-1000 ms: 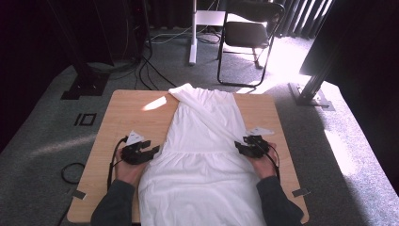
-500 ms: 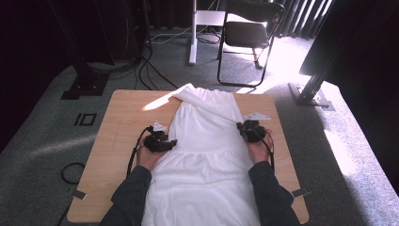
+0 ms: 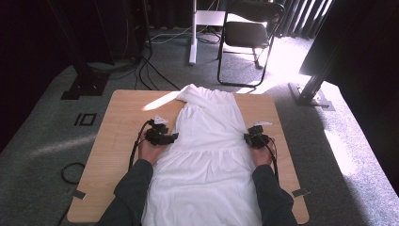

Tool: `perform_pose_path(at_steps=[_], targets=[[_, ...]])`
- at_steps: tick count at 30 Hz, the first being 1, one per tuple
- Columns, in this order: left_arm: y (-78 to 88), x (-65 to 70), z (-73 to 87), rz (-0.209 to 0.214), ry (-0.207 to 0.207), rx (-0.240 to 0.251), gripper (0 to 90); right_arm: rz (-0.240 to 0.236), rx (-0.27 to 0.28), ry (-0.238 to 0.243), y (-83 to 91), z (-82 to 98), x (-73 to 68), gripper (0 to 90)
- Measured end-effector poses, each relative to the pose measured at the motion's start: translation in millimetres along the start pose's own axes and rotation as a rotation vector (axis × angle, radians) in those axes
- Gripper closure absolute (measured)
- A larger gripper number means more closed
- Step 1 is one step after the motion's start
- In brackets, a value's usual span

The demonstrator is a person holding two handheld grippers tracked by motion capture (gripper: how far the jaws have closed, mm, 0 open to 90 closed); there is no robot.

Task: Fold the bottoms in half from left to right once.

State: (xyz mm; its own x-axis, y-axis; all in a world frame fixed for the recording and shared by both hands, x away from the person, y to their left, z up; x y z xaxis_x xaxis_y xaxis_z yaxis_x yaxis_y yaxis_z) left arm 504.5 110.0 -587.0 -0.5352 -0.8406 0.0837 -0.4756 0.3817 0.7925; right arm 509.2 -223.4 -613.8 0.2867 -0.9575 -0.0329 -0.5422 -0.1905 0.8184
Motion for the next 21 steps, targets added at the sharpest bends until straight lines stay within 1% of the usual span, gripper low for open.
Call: perform_pose_path(at_steps=[3, 4, 5, 6, 7, 8, 9, 10, 11, 12, 15, 17, 18, 19, 20, 21], targets=[[-17.3, 0.9, 1.2, -0.016, -0.016, -0.036, 42.7, -0.013, 0.004, -0.017, -0.5, -0.3, 0.4, 87.1], [-20.9, 2.8, 3.2, -0.015, -0.026, -0.046, 45.7, -0.015, 0.005, -0.019, -0.4, -0.2, 0.7, 87.0], [-23.2, 4.6, 6.4, -0.019, -0.045, -0.060, 51.5, -0.016, 0.007, -0.017, -0.3, 0.1, 0.6, 87.0], [-22.6, 7.2, 7.4, -0.005, -0.061, -0.047, 59.2, -0.014, 0.010, -0.011, -0.1, 0.7, 0.3, 87.0], [-22.6, 7.2, 7.4, -0.005, -0.061, -0.047, 70.9, -0.014, 0.010, -0.011, -0.1, 0.7, 0.3, 87.0], [-22.6, 7.2, 7.4, -0.005, -0.061, -0.047, 70.9, -0.015, 0.012, -0.009, 0.4, 1.6, -0.5, 87.0], [-16.2, 10.0, 14.3, -0.023, -0.094, -0.055, 80.7, -0.022, 0.011, -0.012, 2.6, 5.2, -2.5, 87.6], [-13.0, 10.4, 18.2, -0.025, -0.098, -0.058, 82.8, -0.024, 0.012, -0.006, 4.9, 8.9, -4.5, 87.9], [-10.3, 10.8, 21.9, -0.023, -0.096, -0.058, 83.6, -0.027, 0.013, 0.000, 7.5, 13.1, -6.5, 88.2], [-5.4, 12.0, 29.2, -0.012, -0.094, -0.052, 84.0, -0.035, 0.014, 0.002, 9.8, 16.9, -8.8, 88.3], [8.7, 17.4, 49.7, 0.020, -0.112, -0.057, 84.8, -0.051, 0.014, 0.041, 22.1, 36.1, -18.3, 88.4], [19.9, 25.5, 66.2, 0.038, -0.117, -0.062, 84.8, -0.077, 0.006, 0.054, 32.4, 51.9, -24.9, 88.4], [26.8, 32.0, 76.4, 0.046, -0.132, -0.064, 84.7, -0.091, 0.004, 0.054, 37.8, 60.4, -28.1, 88.4], [30.7, 35.7, 82.4, 0.050, -0.141, -0.065, 84.7, -0.107, 0.009, 0.054, 44.6, 71.2, -32.3, 88.5], [36.2, 40.1, 90.7, 0.061, -0.146, -0.068, 84.7, -0.110, 0.011, 0.060, 48.6, 77.6, -34.7, 88.4], [36.2, 40.1, 90.7, 0.061, -0.146, -0.068, 84.6, -0.116, 0.013, 0.072, 53.8, 86.1, -37.8, 88.4]])
Point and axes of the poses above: each handheld gripper's, and its own axes: y roughly backward along the jaws, z roughly out of its underside, x roughly to its right, the point moved 9 cm from there along -y, roughly forward along the jaws, and after that the axes turned 9 degrees about -x, right-handed, at the moved point
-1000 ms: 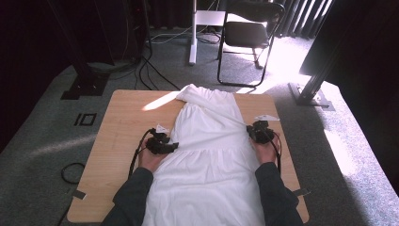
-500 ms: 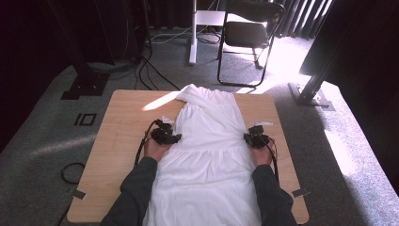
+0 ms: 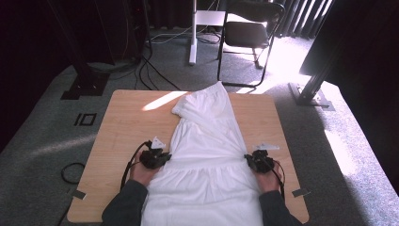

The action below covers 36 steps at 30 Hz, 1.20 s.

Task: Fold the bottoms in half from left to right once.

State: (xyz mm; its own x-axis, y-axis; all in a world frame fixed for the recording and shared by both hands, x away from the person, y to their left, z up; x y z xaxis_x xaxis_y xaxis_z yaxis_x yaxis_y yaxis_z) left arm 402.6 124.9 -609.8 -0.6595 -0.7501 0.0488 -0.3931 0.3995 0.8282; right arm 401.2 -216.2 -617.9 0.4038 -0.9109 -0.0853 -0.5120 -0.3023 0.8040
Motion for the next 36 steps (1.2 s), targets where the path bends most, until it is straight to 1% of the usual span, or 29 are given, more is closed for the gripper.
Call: perform_pose_path(at_steps=[1, 3, 4, 5, 6, 7, 8, 9, 10, 11, 12, 13, 14, 16, 17, 19, 21, 23, 25, 26, 27, 28, 29, 30, 32, 33, 34, 35, 36], targets=[[9.2, 12.0, 17.2, 0.041, -0.004, 0.004, 84.5, -0.009, 0.003, 0.007, 5.9, 9.4, -4.3, 88.4], [15.6, 20.1, 28.4, 0.053, -0.010, 0.004, 84.4, -0.032, 0.010, 0.003, 13.0, 21.1, -9.3, 88.4], [18.3, 23.3, 32.2, 0.054, -0.029, -0.008, 84.2, -0.048, 0.009, -0.002, 17.0, 27.6, -12.4, 88.4], [20.7, 25.4, 34.4, 0.045, -0.048, -0.015, 83.2, -0.060, 0.002, -0.008, 19.5, 31.4, -14.4, 88.3], [22.2, 26.0, 34.3, 0.040, -0.051, -0.007, 80.1, -0.069, -0.007, -0.007, 21.2, 33.5, -16.0, 86.9], [24.6, 24.7, 32.5, 0.036, -0.047, 0.014, 72.3, -0.070, -0.013, -0.004, 22.0, 33.9, -17.2, 81.0], [28.5, 20.6, 28.2, 0.040, -0.024, 0.049, 65.8, -0.060, -0.016, 0.009, 22.5, 32.6, -17.5, 72.5], [30.5, 17.4, 24.7, 0.049, -0.002, 0.072, 62.2, -0.045, 0.001, 0.029, 23.3, 27.5, -16.9, 67.9], [32.6, 12.7, 19.9, 0.055, 0.021, 0.092, 59.7, -0.048, 0.015, 0.029, 23.9, 22.8, -17.2, 64.1], [33.4, 8.4, 14.0, 0.053, 0.032, 0.110, 56.7, -0.057, 0.031, 0.024, 24.7, 14.7, -18.1, 60.5], [32.2, 3.4, 6.5, 0.047, 0.034, 0.121, 54.5, -0.061, 0.048, 0.034, 25.6, 4.8, -20.2, 59.1], [29.4, 0.1, 0.4, 0.051, 0.042, 0.125, 52.9, -0.066, 0.069, 0.062, 25.9, -9.7, -25.4, 57.8], [26.2, -2.0, -4.1, 0.058, 0.049, 0.124, 51.7, -0.067, 0.078, 0.087, 24.8, -21.7, -30.6, 56.8], [13.4, -7.8, -15.9, 0.049, 0.053, 0.111, 50.9, -0.065, 0.090, 0.131, 19.5, -43.5, -40.3, 57.0], [13.4, -7.8, -15.9, 0.049, 0.053, 0.111, 50.2, -0.065, 0.090, 0.131, 19.5, -43.5, -40.3, 57.0], [0.9, -9.7, -22.9, 0.042, 0.055, 0.089, 49.8, -0.068, 0.095, 0.174, 7.0, -70.3, -54.7, 58.6], [-8.9, -8.1, -27.6, 0.033, 0.043, 0.071, 49.8, -0.081, 0.082, 0.205, -8.0, -89.3, -68.3, 58.5], [-15.0, -5.5, -29.8, 0.024, 0.035, 0.057, 50.0, -0.079, 0.054, 0.228, -25.1, -101.9, -78.5, 56.6], [-20.3, -3.2, -30.4, 0.007, 0.015, 0.036, 50.9, -0.083, 0.011, 0.233, -42.2, -107.2, -84.6, 54.5], [-22.2, -2.6, -30.1, 0.003, 0.011, 0.026, 52.6, -0.070, -0.017, 0.241, -49.5, -107.1, -85.1, 56.8], [-22.3, -2.3, -30.4, 0.000, 0.003, 0.028, 56.2, -0.046, -0.034, 0.252, -54.4, -107.0, -82.8, 68.5], [-21.6, -1.0, -30.0, 0.011, -0.007, 0.021, 67.3, -0.040, -0.037, 0.248, -55.6, -107.4, -79.7, 77.1], [-21.1, 0.0, -30.1, 0.013, -0.005, 0.021, 81.8, -0.038, -0.027, 0.234, -53.3, -109.1, -75.0, 85.4], [-20.5, 0.1, -29.7, -0.006, -0.012, 0.011, 86.1, -0.021, -0.015, 0.228, -49.8, -111.2, -68.9, 88.1], [-20.2, 1.2, -29.4, -0.013, -0.015, 0.008, 87.0, 0.004, 0.029, 0.171, -33.0, -119.4, -45.1, 88.7], [-20.3, 1.7, -29.6, -0.008, -0.012, 0.010, 87.0, 0.010, 0.048, 0.137, -25.0, -122.2, -33.2, 88.8], [-20.4, 1.7, -29.4, -0.009, -0.011, 0.010, 87.0, 0.015, 0.059, 0.114, -19.6, -123.4, -24.7, 89.2], [-20.4, 1.8, -29.3, -0.007, -0.010, 0.012, 86.8, 0.066, 0.071, 0.094, -12.9, -123.2, -9.1, 89.2], [-20.5, 1.9, -29.0, -0.003, -0.007, 0.015, 85.4, 0.051, 0.069, 0.043, -11.6, -116.5, 8.5, 88.9]])
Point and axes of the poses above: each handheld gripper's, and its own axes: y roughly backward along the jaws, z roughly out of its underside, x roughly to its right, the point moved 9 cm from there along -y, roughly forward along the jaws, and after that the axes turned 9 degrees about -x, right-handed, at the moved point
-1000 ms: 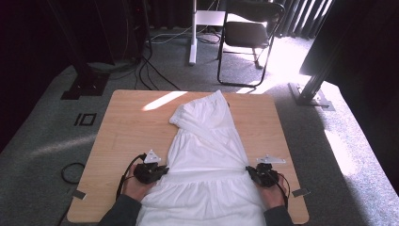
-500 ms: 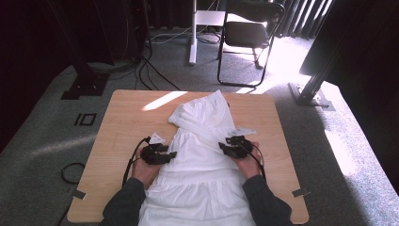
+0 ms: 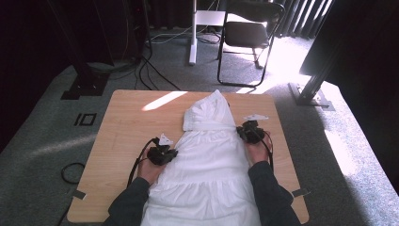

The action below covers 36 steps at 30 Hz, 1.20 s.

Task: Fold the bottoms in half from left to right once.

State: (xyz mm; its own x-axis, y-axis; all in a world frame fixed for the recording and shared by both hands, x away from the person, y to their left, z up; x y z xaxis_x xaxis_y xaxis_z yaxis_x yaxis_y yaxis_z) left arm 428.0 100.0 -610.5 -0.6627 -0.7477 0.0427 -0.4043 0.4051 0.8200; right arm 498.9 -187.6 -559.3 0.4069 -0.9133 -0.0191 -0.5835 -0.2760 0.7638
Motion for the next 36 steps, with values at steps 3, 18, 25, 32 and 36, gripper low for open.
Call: perform_pose_path(at_steps=[3, 18, 25, 32, 36], targets=[[-0.5, 1.6, 0.1, 0.016, 0.000, -0.002, 82.0, 0.006, -0.043, -0.024, -10.2, 15.1, 10.4, 88.8], [-7.1, -5.4, -59.4, 0.009, 0.030, 0.037, 51.6, 0.007, -0.098, -0.073, -39.3, 37.0, 11.8, 81.4], [-29.0, 1.3, -44.0, -0.024, 0.014, -0.020, 85.7, 0.007, -0.101, -0.056, -35.9, 41.4, 8.9, 81.6], [-2.5, 19.1, 0.9, 0.038, 0.006, 0.027, 86.2, -0.043, -0.096, 0.001, -10.6, 74.5, -21.0, 82.0], [14.1, 36.4, 27.8, 0.041, -0.047, 0.028, 86.2, -0.074, -0.070, 0.024, 8.8, 101.0, -42.6, 82.8]])
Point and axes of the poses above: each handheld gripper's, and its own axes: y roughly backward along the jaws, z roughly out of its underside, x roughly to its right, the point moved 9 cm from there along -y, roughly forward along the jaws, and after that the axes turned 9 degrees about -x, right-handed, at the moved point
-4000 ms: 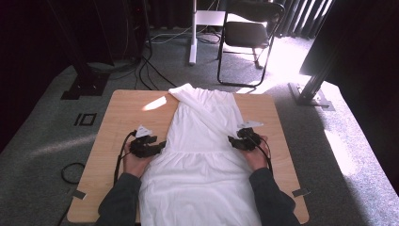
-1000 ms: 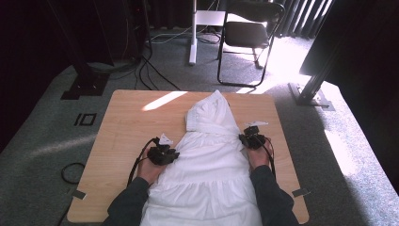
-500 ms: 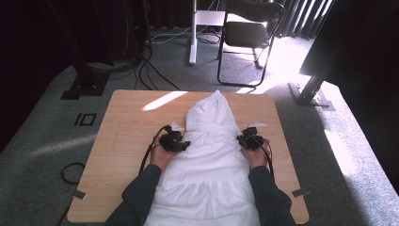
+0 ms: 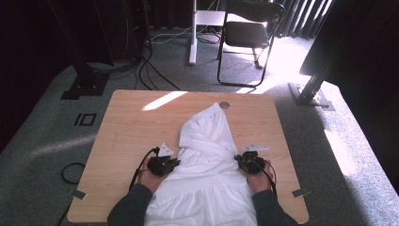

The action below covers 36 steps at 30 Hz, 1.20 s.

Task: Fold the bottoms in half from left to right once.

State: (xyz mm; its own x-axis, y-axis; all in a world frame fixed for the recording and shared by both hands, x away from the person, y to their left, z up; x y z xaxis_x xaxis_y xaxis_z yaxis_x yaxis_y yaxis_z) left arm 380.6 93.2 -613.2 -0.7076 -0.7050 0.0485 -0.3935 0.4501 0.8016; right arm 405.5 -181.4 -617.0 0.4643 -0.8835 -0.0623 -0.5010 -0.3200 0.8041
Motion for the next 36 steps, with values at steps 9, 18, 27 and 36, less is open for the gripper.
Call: perform_pose_path(at_steps=[9, 18, 27, 36], targets=[[5.6, 6.6, 8.3, -0.012, -0.040, -0.009, 84.4, -0.050, 0.113, 0.052, 39.6, -20.8, -27.6, 58.7], [4.6, 5.4, 7.4, -0.014, -0.036, 0.005, 82.8, -0.157, 0.122, 0.340, 1.7, -86.3, -115.3, 56.0], [4.6, 6.8, 7.7, -0.024, -0.038, 0.010, 83.0, -0.103, 0.052, 0.308, -32.5, -102.2, -98.3, 82.4], [4.7, 12.0, 7.8, -0.012, -0.056, -0.002, 83.1, -0.034, 0.185, -0.108, 12.4, -122.3, 26.0, 87.5]])
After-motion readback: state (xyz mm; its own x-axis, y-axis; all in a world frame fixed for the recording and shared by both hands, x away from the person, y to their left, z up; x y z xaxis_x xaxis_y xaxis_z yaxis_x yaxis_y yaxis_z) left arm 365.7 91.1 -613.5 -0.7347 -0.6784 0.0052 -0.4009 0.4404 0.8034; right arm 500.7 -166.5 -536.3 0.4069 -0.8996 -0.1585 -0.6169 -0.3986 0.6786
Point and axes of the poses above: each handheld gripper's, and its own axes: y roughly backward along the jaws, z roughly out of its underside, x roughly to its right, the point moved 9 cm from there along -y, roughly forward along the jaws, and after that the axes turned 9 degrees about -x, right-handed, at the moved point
